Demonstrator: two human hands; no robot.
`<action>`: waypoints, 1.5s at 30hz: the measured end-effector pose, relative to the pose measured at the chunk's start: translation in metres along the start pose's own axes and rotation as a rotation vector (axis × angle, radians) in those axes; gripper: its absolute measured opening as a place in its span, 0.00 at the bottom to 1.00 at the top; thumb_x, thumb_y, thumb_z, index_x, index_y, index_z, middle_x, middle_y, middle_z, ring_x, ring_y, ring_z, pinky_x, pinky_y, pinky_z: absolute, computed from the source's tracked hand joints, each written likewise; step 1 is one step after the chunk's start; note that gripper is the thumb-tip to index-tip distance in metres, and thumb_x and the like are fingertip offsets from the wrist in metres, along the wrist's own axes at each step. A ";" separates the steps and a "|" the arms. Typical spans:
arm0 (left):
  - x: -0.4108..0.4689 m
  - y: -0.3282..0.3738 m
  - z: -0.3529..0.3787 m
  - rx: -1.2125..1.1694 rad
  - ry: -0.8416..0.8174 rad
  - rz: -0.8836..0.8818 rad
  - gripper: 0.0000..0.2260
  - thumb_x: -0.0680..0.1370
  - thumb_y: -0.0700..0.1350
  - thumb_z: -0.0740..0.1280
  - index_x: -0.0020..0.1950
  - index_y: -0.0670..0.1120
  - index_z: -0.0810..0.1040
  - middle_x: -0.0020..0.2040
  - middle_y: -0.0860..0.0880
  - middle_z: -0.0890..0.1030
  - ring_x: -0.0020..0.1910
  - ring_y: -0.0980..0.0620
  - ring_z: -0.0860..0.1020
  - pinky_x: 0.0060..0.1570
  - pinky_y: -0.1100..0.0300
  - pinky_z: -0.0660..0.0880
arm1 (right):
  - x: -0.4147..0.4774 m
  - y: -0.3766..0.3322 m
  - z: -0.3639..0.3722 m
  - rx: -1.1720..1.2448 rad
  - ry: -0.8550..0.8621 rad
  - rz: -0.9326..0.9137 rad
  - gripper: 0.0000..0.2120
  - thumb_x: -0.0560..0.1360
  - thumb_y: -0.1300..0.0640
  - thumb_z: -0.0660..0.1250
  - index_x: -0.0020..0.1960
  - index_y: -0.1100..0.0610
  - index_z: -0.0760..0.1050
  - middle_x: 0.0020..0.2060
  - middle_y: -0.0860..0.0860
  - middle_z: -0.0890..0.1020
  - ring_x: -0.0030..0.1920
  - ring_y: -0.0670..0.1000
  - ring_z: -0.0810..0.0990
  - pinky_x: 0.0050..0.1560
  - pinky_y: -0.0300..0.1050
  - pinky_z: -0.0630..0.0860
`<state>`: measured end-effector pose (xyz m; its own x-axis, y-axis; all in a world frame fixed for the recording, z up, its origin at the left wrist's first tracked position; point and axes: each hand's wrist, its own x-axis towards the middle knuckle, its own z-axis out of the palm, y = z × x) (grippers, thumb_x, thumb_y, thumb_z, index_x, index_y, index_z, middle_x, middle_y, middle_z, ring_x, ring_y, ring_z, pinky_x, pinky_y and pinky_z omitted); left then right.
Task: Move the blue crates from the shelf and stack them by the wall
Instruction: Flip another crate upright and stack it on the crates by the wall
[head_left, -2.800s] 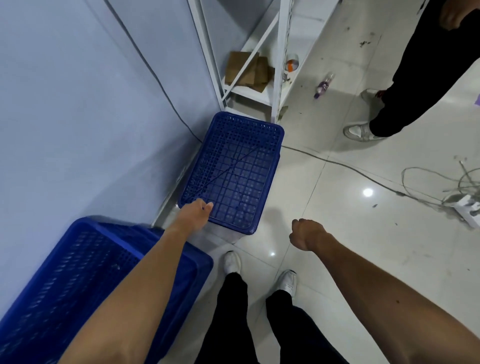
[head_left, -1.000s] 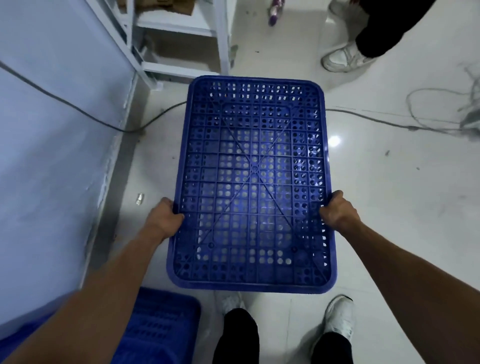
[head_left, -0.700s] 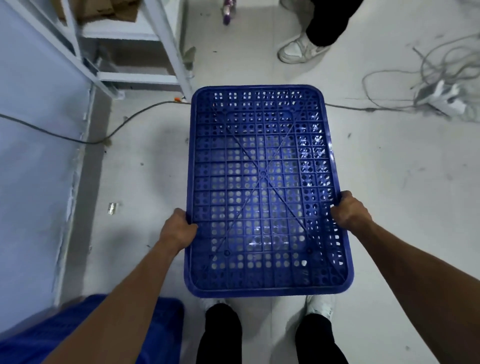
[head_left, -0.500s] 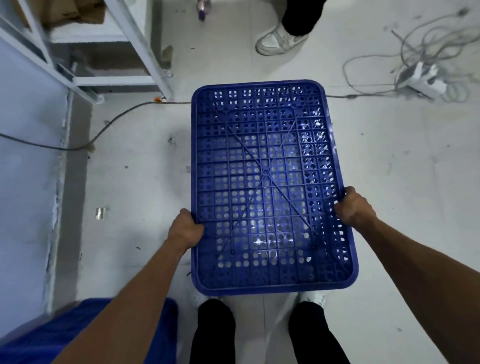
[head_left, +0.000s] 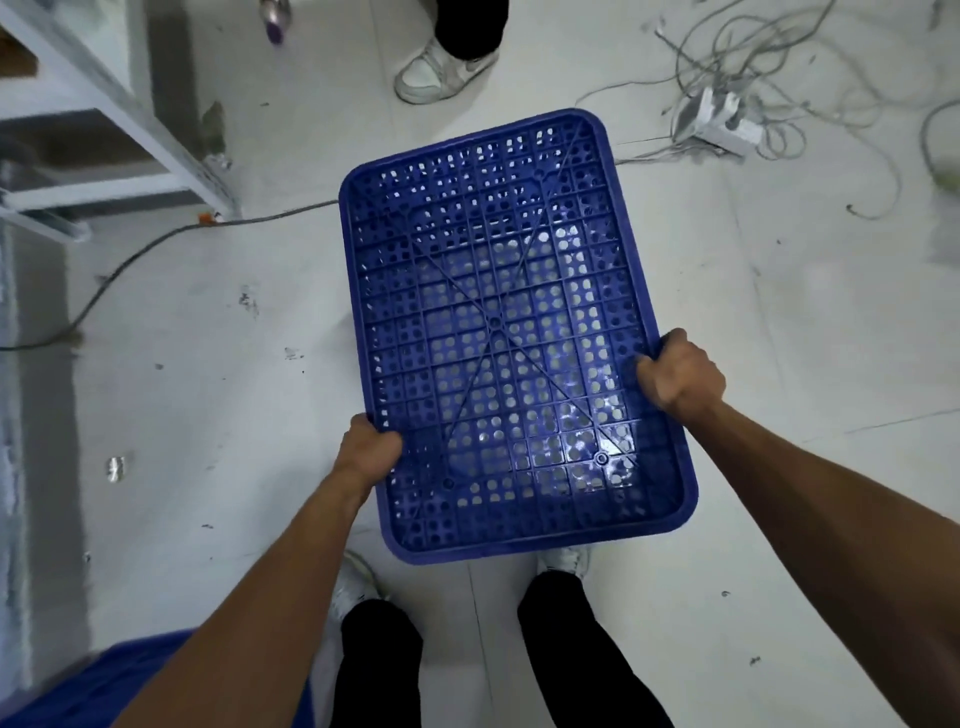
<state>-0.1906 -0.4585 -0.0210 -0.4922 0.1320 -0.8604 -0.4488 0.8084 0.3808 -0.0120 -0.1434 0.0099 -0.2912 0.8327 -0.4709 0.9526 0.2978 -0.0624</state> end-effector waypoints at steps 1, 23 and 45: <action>-0.013 0.009 0.005 -0.023 -0.001 0.009 0.01 0.75 0.40 0.65 0.46 0.45 0.75 0.45 0.45 0.80 0.40 0.50 0.77 0.40 0.60 0.74 | 0.001 0.004 -0.006 0.003 0.010 -0.007 0.21 0.77 0.46 0.62 0.60 0.61 0.69 0.55 0.60 0.80 0.53 0.63 0.79 0.51 0.52 0.73; -0.089 0.097 0.010 -0.017 -0.176 0.405 0.10 0.83 0.44 0.60 0.63 0.49 0.77 0.58 0.51 0.81 0.52 0.55 0.81 0.50 0.57 0.77 | -0.125 -0.080 -0.011 0.274 0.037 -0.308 0.14 0.73 0.46 0.69 0.46 0.53 0.67 0.31 0.46 0.75 0.31 0.50 0.75 0.30 0.44 0.66; -0.023 0.000 -0.165 0.311 0.415 0.186 0.16 0.82 0.51 0.63 0.59 0.39 0.69 0.53 0.40 0.79 0.49 0.41 0.79 0.46 0.52 0.76 | -0.168 -0.180 0.059 0.308 -0.014 -0.475 0.15 0.79 0.55 0.64 0.64 0.57 0.69 0.58 0.53 0.74 0.49 0.53 0.79 0.43 0.44 0.73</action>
<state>-0.3022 -0.5568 0.0550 -0.8230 0.1024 -0.5587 -0.1158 0.9327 0.3415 -0.1297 -0.3644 0.0486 -0.6950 0.6337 -0.3399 0.6996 0.4868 -0.5230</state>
